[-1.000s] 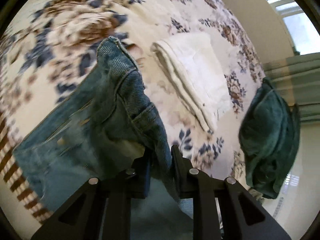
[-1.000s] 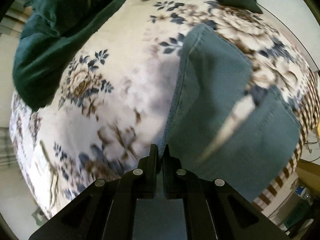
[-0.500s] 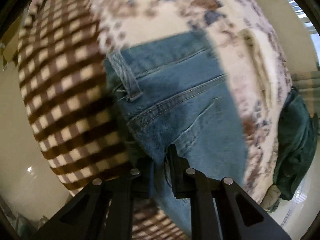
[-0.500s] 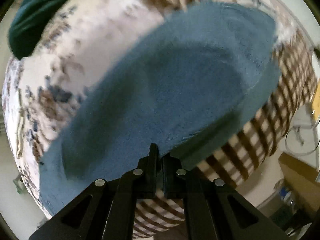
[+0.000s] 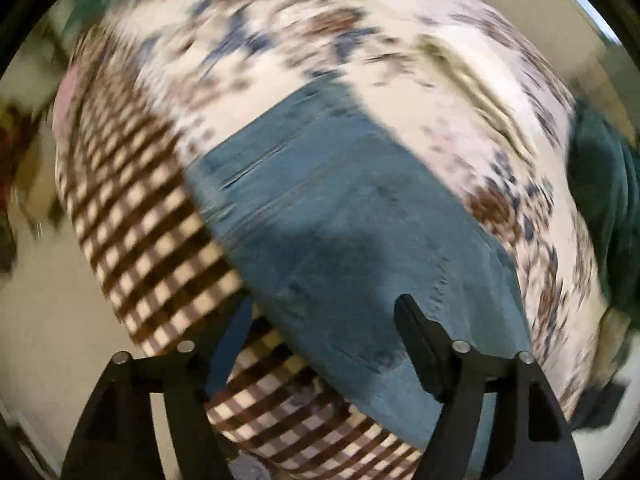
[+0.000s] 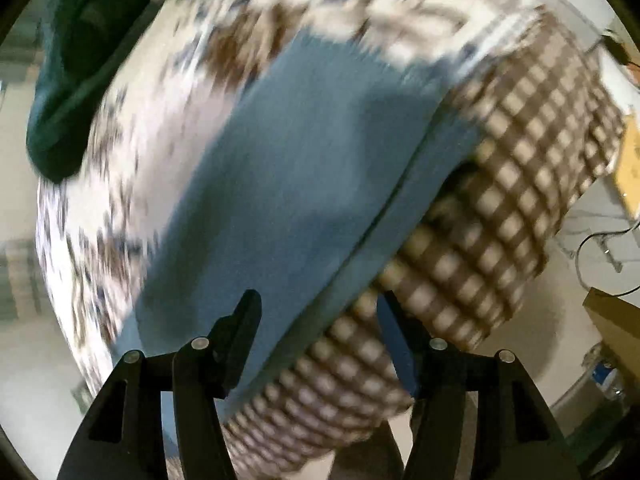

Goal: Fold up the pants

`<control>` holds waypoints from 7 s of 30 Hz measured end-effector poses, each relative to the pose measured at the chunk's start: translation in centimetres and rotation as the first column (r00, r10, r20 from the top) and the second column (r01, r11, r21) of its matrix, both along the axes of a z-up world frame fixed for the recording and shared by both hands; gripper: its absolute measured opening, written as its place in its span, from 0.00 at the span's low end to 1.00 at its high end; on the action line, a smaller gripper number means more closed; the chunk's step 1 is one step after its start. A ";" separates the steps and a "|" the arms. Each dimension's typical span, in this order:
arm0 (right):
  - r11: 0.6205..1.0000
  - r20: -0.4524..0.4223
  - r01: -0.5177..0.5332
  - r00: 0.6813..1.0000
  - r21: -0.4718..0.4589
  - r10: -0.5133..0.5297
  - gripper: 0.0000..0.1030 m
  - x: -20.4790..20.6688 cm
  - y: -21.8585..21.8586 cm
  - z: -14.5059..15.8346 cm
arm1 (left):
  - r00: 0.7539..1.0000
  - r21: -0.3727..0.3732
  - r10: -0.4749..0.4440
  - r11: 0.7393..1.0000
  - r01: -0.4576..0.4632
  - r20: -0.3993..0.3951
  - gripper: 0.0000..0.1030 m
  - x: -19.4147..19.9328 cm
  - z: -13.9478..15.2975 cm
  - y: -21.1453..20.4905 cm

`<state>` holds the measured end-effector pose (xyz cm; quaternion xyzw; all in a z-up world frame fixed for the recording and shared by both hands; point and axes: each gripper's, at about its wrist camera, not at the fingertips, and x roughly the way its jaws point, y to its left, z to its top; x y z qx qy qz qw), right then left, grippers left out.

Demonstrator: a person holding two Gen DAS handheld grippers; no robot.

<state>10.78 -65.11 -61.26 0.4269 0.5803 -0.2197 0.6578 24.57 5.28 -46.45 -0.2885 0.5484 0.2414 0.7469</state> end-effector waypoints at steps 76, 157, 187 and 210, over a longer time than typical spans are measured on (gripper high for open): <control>0.949 0.519 0.169 0.805 0.267 -0.290 0.09 -2.9 -10.6 -10.7 | 0.699 -0.123 -0.659 0.746 0.654 -0.278 1.00 7.9 -14.9 -31.8; 0.794 -0.174 -0.607 0.787 -0.042 0.592 0.94 6.6 21.3 -8.5 | 0.784 -0.042 -0.596 0.800 0.599 -0.171 0.47 5.6 -8.9 -14.0; 0.590 0.081 -0.779 0.616 0.212 0.783 0.35 7.4 26.8 -6.3 | 0.710 -0.247 -0.703 0.697 0.673 -0.048 0.36 4.2 -8.9 -15.3; 0.610 -0.082 -0.792 0.611 -0.032 0.788 0.56 10.6 26.3 -5.7 | 0.779 -0.195 -0.627 0.762 0.618 0.020 0.80 10.1 -5.9 -15.5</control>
